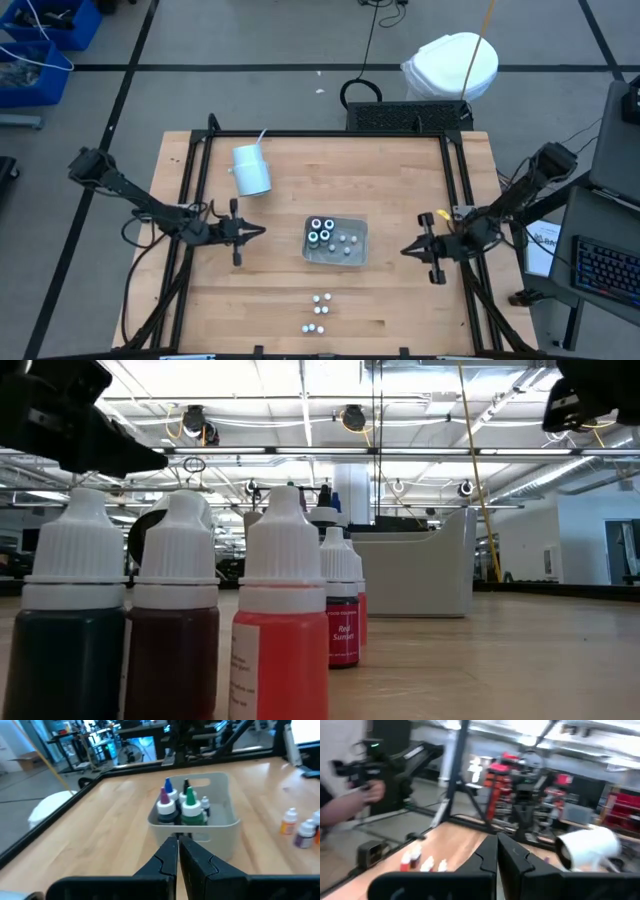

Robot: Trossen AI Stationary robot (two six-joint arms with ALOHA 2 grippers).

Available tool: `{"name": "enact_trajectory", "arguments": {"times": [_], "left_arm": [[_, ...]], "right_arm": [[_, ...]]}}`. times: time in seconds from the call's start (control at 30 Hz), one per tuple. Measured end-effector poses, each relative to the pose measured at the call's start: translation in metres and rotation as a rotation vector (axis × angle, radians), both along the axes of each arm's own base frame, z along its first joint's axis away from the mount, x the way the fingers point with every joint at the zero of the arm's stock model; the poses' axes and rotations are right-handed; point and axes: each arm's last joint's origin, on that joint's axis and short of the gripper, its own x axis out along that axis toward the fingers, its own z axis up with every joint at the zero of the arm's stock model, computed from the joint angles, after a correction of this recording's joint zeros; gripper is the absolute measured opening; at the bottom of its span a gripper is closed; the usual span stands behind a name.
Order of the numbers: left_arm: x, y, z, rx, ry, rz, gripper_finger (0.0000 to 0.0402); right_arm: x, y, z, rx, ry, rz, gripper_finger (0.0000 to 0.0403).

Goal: Pick & Place food coloring
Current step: Put the small blue food coloring bottle into the bin

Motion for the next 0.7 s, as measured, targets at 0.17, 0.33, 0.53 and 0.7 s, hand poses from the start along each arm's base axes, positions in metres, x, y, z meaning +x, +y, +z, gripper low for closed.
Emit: {"name": "enact_trajectory", "arguments": {"times": [0.17, 0.33, 0.53, 0.7], "left_arm": [[0.003, 0.009, -0.002, 0.031, 0.023, 0.047, 0.0026], [0.007, 0.019, -0.003, 0.045, 0.047, 0.052, 0.0026], [0.011, 0.025, -0.002, 0.074, 0.049, -0.057, 0.0026], [0.014, 0.019, 0.012, 0.002, -0.036, -0.078, 0.0026]], "right_arm": [[0.01, -0.02, -0.004, 0.019, 0.069, 0.059, 0.0], [0.014, -0.041, 0.002, 0.111, 0.041, 0.015, 0.0], [0.016, -0.05, 0.004, 0.054, 0.013, -0.035, 0.0], [0.016, -0.05, 0.004, 0.057, 0.013, -0.036, 0.0]]}}
